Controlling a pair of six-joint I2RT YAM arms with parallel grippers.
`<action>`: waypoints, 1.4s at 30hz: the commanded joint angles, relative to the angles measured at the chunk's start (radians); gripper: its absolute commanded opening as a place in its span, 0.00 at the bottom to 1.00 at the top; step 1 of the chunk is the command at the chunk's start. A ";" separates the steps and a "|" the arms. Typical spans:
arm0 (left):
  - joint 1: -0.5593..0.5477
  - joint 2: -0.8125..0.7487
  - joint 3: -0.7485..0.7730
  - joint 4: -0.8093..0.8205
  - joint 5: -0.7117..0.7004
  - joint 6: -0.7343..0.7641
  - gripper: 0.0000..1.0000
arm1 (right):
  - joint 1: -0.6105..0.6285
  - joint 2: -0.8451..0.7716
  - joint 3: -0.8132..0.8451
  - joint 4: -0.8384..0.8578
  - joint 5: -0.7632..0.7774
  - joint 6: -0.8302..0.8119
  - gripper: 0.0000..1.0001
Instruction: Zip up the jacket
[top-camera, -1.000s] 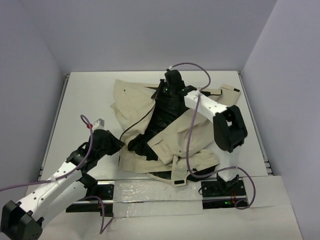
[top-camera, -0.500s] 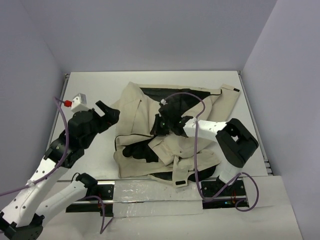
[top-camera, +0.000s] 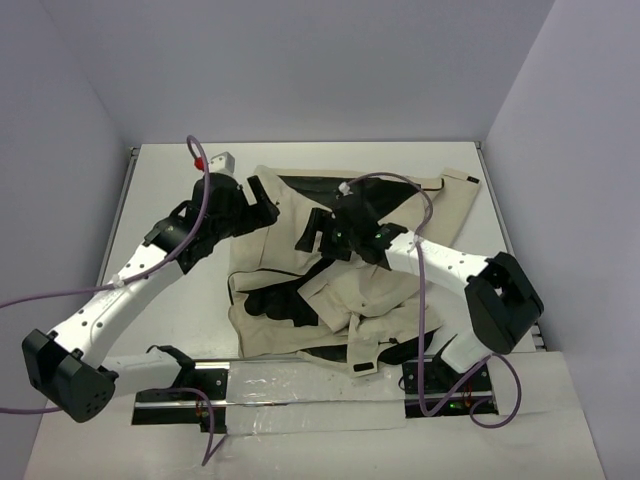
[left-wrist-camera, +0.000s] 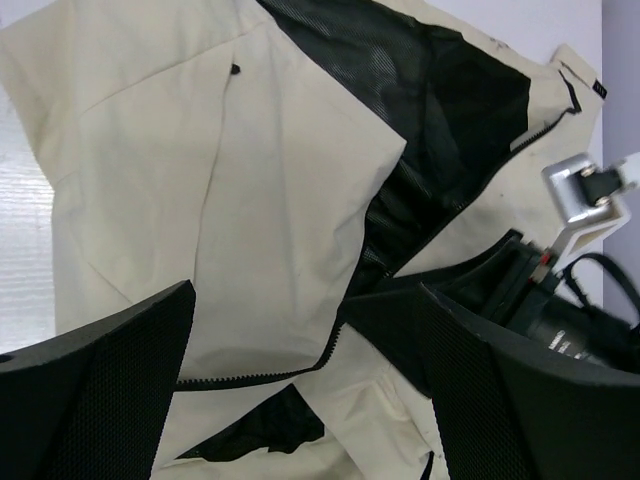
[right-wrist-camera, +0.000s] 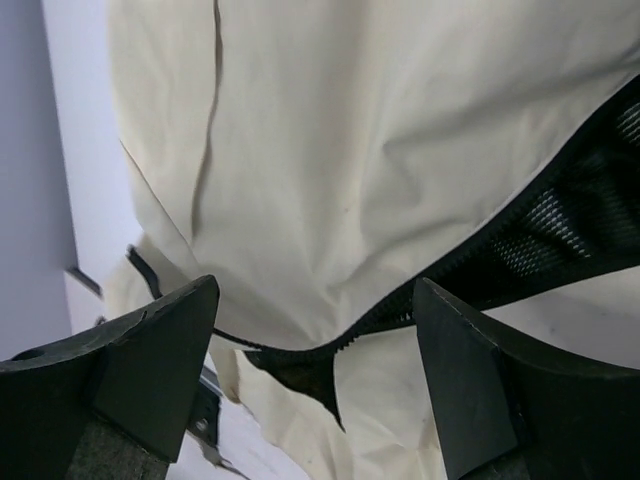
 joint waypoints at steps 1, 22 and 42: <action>-0.002 0.032 0.057 0.013 0.097 0.054 0.95 | -0.048 -0.056 0.047 -0.057 0.058 0.057 0.85; -0.021 0.490 0.296 0.006 0.231 0.152 0.93 | -0.294 0.112 0.235 -0.245 0.071 0.029 0.82; -0.127 0.845 0.569 -0.050 0.101 0.284 0.88 | -0.421 -0.273 0.054 -0.525 0.186 -0.029 0.82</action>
